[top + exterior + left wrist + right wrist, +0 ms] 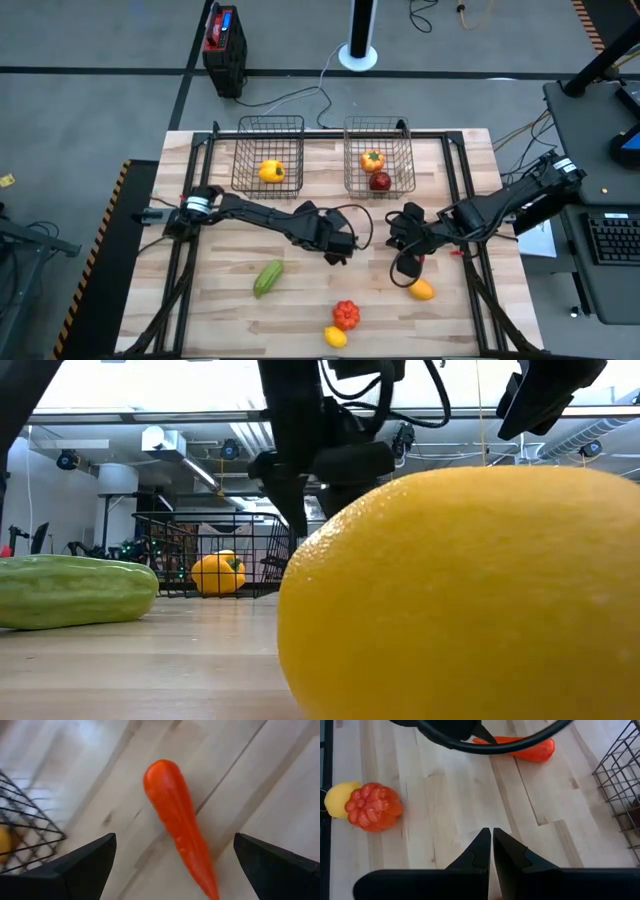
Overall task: Sort produce into baskets
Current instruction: Put the orange carrot into the black wire basket
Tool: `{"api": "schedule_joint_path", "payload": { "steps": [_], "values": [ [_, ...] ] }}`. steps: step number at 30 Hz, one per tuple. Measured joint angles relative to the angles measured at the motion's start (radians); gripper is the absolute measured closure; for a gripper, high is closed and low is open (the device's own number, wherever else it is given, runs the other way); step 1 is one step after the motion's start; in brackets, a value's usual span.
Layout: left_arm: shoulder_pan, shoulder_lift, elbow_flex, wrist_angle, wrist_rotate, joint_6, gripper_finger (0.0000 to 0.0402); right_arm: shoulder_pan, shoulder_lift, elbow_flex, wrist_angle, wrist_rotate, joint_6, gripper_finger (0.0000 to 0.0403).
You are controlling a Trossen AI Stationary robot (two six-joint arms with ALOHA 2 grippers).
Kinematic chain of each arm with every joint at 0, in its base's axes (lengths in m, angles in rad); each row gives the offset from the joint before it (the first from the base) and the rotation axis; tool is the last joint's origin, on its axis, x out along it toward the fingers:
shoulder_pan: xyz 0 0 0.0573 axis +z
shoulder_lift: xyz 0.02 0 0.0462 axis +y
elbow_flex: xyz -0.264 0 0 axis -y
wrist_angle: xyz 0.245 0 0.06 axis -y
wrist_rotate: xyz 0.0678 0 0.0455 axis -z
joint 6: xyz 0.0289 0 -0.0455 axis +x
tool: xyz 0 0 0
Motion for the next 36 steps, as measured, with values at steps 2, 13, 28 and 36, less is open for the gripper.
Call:
{"api": "schedule_joint_path", "payload": {
  "steps": [2,13,28,36],
  "values": [
    [0.012,0.0,-0.005,0.009,0.007,-0.004,0.0017,0.0,0.0,0.0,0.0,0.0,0.0,0.039],
    [0.047,0.012,-0.015,0.056,0.035,-0.001,0.0021,0.0,0.0,0.0,0.0,0.0,0.0,0.039],
    [0.055,0.118,-0.012,0.085,0.089,0.01,0.0062,0.0,0.0,-0.004,-0.001,0.0,-0.009,0.039],
    [0.055,0.133,-0.01,0.106,0.116,0.006,0.0147,0.0,0.0,-0.007,0.0,0.0,-0.011,0.039]
  ]
}}
